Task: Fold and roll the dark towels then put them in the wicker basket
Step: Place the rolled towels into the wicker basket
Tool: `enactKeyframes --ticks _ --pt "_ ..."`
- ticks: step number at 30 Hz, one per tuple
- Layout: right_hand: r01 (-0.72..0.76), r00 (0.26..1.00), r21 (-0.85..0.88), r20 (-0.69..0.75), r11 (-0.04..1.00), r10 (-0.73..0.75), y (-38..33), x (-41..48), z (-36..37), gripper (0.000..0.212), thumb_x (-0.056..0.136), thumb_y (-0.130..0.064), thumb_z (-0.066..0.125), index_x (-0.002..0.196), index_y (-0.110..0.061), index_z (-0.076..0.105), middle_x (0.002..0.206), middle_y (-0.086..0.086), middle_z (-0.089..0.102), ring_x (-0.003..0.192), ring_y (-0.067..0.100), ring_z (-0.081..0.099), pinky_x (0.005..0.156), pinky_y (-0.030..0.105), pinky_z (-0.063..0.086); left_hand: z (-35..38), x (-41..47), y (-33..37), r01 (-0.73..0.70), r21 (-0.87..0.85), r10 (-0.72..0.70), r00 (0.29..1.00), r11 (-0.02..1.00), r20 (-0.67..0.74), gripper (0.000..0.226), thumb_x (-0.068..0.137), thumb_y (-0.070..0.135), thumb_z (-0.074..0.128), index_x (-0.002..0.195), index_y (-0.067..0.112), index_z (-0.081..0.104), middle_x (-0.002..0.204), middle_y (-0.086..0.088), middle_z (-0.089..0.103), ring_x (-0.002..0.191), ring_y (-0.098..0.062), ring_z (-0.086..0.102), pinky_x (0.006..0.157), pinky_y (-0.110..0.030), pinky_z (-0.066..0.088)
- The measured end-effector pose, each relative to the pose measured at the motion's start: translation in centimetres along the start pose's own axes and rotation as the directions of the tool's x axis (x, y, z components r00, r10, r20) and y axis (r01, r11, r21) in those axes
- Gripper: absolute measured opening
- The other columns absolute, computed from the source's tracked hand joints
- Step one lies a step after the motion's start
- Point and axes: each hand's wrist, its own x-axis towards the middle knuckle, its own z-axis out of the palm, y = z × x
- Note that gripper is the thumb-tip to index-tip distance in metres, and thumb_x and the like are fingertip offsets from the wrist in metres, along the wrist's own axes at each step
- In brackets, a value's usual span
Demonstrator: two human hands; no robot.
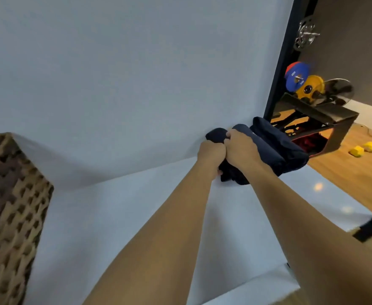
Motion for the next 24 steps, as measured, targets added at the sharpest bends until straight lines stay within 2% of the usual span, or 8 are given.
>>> enactKeyframes --ticks 2,4,8,10,13,16,20,24 --pt "0.025 1.000 -0.088 -0.005 0.996 -0.026 1.5 0.6 0.7 0.026 0.101 -0.018 0.038 0.118 -0.010 0.055 0.115 0.016 0.057 0.099 0.033 0.055 0.071 0.038 0.041 1.5 1.5 -0.7 0.009 0.016 -0.009 1.000 1.000 0.003 0.041 0.072 0.012 0.048 0.109 0.003 0.061 0.102 -0.018 0.068 0.094 -0.036 0.066 0.084 -0.053 0.057" --pt "0.038 0.999 -0.171 0.008 0.985 -0.037 2.2 1.0 1.1 0.030 0.103 -0.025 0.038 0.124 -0.010 0.053 0.123 0.017 0.050 0.110 0.035 0.049 0.083 0.043 0.042 2.4 2.8 -1.5 0.011 -0.007 -0.012 1.000 1.000 -0.024 0.045 0.067 0.012 0.045 0.109 0.003 0.060 0.103 -0.020 0.068 0.094 -0.037 0.066 0.085 -0.054 0.056" --pt "-0.015 0.995 -0.186 0.094 0.983 0.033 1.9 1.6 1.3 0.037 0.102 -0.033 0.037 0.129 -0.009 0.046 0.132 0.021 0.048 0.120 0.039 0.045 0.095 0.047 0.039 2.4 2.7 -1.6 0.033 -0.105 -0.040 0.997 0.994 -0.072 0.039 0.080 0.006 0.045 0.117 0.005 0.057 0.109 -0.018 0.066 0.097 -0.034 0.064 0.085 -0.047 0.056" --pt "-0.066 0.988 -0.074 0.133 0.995 0.075 1.4 1.8 1.5 0.040 0.099 -0.035 0.040 0.130 -0.011 0.047 0.128 0.019 0.052 0.117 0.038 0.048 0.095 0.048 0.043 1.9 2.0 -1.7 0.042 -0.161 -0.056 0.995 0.986 -0.085 0.043 0.079 0.010 0.047 0.121 0.008 0.055 0.112 -0.016 0.065 0.099 -0.032 0.063 0.082 -0.041 0.055" --pt "-0.140 0.981 0.111 0.148 0.984 0.123 -0.3 0.8 1.5 0.041 0.092 -0.038 0.046 0.123 -0.013 0.052 0.120 0.016 0.059 0.106 0.035 0.056 0.091 0.048 0.048 0.2 0.5 -1.3 0.029 -0.213 -0.049 0.995 0.977 -0.089 0.069 0.058 0.018 0.047 0.126 0.008 0.052 0.113 -0.014 0.065 0.098 -0.030 0.065 0.083 -0.041 0.056" --pt "-0.074 0.985 0.242 0.169 0.968 0.033 -4.1 -1.6 0.5 0.054 0.090 -0.039 0.053 0.136 -0.012 0.045 0.124 0.014 0.058 0.106 0.032 0.058 0.085 0.040 0.049 -3.7 -1.6 -0.1 -0.010 -0.154 -0.014 0.988 0.988 -0.156 0.077 0.054 0.018 0.049 0.131 0.009 0.049 0.115 -0.015 0.064 0.097 -0.031 0.065 0.083 -0.045 0.056" --pt "0.081 0.969 0.492 0.166 0.867 -0.185 -11.8 -6.2 -2.0 0.065 0.084 -0.039 0.064 0.140 -0.016 0.040 0.125 0.003 0.056 0.111 0.024 0.057 0.094 0.042 0.051 -11.3 -7.7 2.4 -0.101 -0.023 0.089 0.948 0.995 -0.304 0.060 0.075 0.018 0.047 0.134 0.011 0.043 0.117 -0.014 0.061 0.099 -0.032 0.062 0.087 -0.047 0.055" --pt "0.121 0.916 0.699 0.196 0.705 -0.351 -20.3 -11.2 -2.9 0.056 0.079 -0.038 0.069 0.124 -0.021 0.042 0.121 0.001 0.056 0.103 0.020 0.062 0.076 0.039 0.059 -19.8 -14.2 4.0 -0.198 0.124 0.233 0.849 0.972 -0.474 0.047 0.095 0.029 0.036 0.139 0.012 0.036 0.125 -0.010 0.056 0.108 -0.030 0.057 0.094 -0.047 0.050"
